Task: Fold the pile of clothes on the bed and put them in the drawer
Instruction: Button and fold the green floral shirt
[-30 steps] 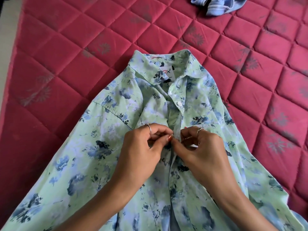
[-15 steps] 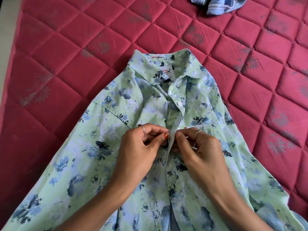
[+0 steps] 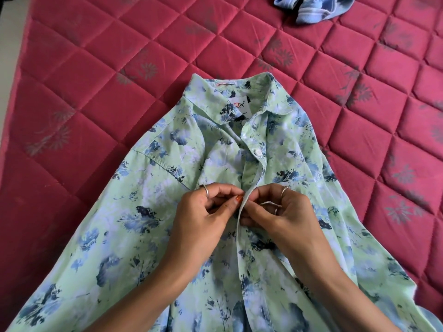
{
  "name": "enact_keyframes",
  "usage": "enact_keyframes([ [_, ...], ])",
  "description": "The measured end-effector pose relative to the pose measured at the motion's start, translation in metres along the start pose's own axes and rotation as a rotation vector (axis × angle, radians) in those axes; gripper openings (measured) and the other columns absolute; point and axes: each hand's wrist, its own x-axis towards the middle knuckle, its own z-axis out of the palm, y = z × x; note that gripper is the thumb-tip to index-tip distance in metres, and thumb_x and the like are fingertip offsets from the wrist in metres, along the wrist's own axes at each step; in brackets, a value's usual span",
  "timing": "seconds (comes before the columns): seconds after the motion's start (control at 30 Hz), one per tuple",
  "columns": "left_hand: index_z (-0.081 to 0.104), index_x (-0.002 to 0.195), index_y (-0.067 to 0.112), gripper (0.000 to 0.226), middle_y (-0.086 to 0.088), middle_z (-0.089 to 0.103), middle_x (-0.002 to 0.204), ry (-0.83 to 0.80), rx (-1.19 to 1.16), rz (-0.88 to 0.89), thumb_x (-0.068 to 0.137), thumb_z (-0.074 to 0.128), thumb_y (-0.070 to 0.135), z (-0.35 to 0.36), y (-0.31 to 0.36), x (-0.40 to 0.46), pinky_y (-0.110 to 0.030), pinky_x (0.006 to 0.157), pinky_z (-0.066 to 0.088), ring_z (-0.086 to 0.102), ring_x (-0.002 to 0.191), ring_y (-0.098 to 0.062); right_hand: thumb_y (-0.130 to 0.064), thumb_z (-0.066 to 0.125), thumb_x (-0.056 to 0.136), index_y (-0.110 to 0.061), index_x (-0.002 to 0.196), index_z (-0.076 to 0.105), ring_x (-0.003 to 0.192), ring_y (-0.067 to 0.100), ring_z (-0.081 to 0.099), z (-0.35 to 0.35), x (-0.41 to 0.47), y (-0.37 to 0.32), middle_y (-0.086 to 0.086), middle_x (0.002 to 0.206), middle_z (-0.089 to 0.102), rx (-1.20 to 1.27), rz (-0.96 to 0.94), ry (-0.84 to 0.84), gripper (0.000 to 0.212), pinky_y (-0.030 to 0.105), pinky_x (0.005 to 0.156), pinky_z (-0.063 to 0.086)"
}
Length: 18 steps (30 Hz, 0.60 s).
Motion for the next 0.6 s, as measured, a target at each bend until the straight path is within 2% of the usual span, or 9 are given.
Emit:
enact_keyframes([
  [0.07, 0.073, 0.085, 0.022, 0.021, 0.004, 0.075, 0.08, -0.007, -0.006, -0.011, 0.086, 0.066, 0.003, -0.001, -0.001, 0.001, -0.015, 0.07, 0.052, 0.071, 0.077, -0.009, -0.004, 0.069, 0.085, -0.008, 0.079, 0.066, 0.063, 0.019, 0.07, 0.0, 0.001, 0.001, 0.008, 0.067, 0.07, 0.008, 0.016, -0.009, 0.007, 0.053, 0.077, 0.056],
  [0.27, 0.074, 0.088, 0.019, 0.008, 0.004, 0.075, 0.078, -0.012, -0.034, -0.014, 0.083, 0.071, 0.014, 0.0, 0.002, 0.001, -0.014, 0.065, 0.051, 0.071, 0.075, -0.007, -0.007, 0.068, 0.086, -0.01, 0.08, 0.066, 0.065, 0.021, 0.071, 0.0, 0.005, 0.004, 0.007, 0.068, 0.071, -0.027, -0.006, -0.017, 0.007, 0.051, 0.075, 0.059],
  [0.33, 0.074, 0.087, 0.016, 0.012, 0.001, 0.075, 0.077, -0.029, -0.089, -0.019, 0.076, 0.076, 0.02, 0.002, 0.004, 0.0, -0.014, 0.062, 0.052, 0.072, 0.073, -0.01, -0.01, 0.068, 0.087, -0.013, 0.081, 0.066, 0.067, 0.022, 0.072, 0.001, 0.004, 0.006, 0.007, 0.07, 0.072, -0.072, -0.046, -0.023, 0.007, 0.048, 0.071, 0.059],
  [0.4, 0.073, 0.085, 0.016, 0.022, -0.001, 0.075, 0.076, -0.018, -0.107, -0.017, 0.067, 0.076, 0.028, 0.002, 0.003, 0.0, -0.016, 0.062, 0.053, 0.071, 0.071, -0.011, -0.01, 0.067, 0.088, -0.015, 0.082, 0.066, 0.067, 0.019, 0.071, 0.003, 0.002, 0.007, 0.004, 0.07, 0.072, -0.127, -0.096, -0.03, 0.008, 0.039, 0.065, 0.059],
  [0.47, 0.073, 0.082, 0.018, 0.017, 0.0, 0.074, 0.075, 0.022, -0.076, -0.021, 0.069, 0.076, 0.029, 0.001, -0.001, 0.002, -0.022, 0.067, 0.055, 0.07, 0.071, -0.012, -0.011, 0.066, 0.088, -0.016, 0.082, 0.066, 0.063, 0.014, 0.069, 0.006, 0.0, 0.007, 0.0, 0.068, 0.072, -0.195, -0.141, -0.027, 0.008, 0.029, 0.058, 0.056],
  [0.53, 0.073, 0.08, 0.018, 0.009, -0.002, 0.074, 0.076, 0.056, -0.086, -0.039, 0.073, 0.076, 0.024, 0.001, -0.005, 0.005, -0.029, 0.075, 0.056, 0.07, 0.074, -0.014, -0.014, 0.068, 0.087, -0.017, 0.082, 0.066, 0.06, 0.014, 0.067, 0.007, 0.0, 0.007, -0.001, 0.067, 0.071, -0.234, -0.176, -0.017, 0.007, 0.028, 0.054, 0.054],
  [0.6, 0.074, 0.078, 0.016, 0.013, -0.004, 0.074, 0.076, 0.058, -0.128, -0.056, 0.07, 0.076, 0.026, 0.002, -0.007, 0.006, -0.033, 0.078, 0.055, 0.069, 0.075, -0.016, -0.015, 0.068, 0.086, -0.017, 0.081, 0.065, 0.061, 0.018, 0.067, 0.006, 0.0, 0.007, 0.002, 0.067, 0.07, -0.246, -0.188, -0.01, 0.007, 0.029, 0.054, 0.053],
])
